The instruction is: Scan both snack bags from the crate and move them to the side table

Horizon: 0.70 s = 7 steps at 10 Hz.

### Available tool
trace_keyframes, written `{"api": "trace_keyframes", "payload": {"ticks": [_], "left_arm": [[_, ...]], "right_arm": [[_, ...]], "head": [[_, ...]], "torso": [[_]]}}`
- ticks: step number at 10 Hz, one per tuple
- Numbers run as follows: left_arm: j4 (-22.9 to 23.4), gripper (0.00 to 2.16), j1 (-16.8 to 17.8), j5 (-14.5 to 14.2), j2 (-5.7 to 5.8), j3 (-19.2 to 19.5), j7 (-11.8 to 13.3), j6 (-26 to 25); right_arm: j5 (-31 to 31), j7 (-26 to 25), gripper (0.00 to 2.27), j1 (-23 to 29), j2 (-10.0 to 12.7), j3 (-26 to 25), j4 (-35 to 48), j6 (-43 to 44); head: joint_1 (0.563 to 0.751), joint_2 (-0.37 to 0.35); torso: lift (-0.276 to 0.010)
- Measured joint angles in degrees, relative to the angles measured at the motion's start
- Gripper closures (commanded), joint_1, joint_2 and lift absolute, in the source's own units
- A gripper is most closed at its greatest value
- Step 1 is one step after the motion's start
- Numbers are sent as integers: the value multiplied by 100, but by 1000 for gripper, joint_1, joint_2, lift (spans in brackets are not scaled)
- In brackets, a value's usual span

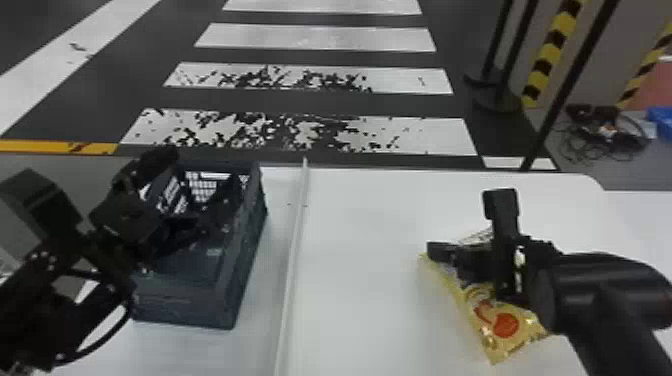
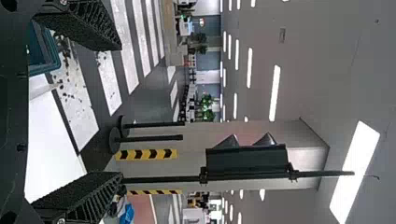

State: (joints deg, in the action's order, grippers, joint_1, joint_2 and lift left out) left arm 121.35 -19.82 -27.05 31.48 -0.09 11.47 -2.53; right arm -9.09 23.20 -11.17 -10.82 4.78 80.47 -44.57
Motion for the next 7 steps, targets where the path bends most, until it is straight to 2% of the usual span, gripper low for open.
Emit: {"api": "trace_keyframes", "payload": {"ticks": [4,7], "left_arm": [[-331,33,386,-72,51,-266,-3,27],[-601,33,695,-176,119,-483,34,125]], "right_arm": [[-200,0,2132,929,-3,-85,1435,-645],[-529,5,2132,1961,-7,-622,2513,-729]], "head": [[695,42],[695,22]], "torso": [[-95],[-95]]}}
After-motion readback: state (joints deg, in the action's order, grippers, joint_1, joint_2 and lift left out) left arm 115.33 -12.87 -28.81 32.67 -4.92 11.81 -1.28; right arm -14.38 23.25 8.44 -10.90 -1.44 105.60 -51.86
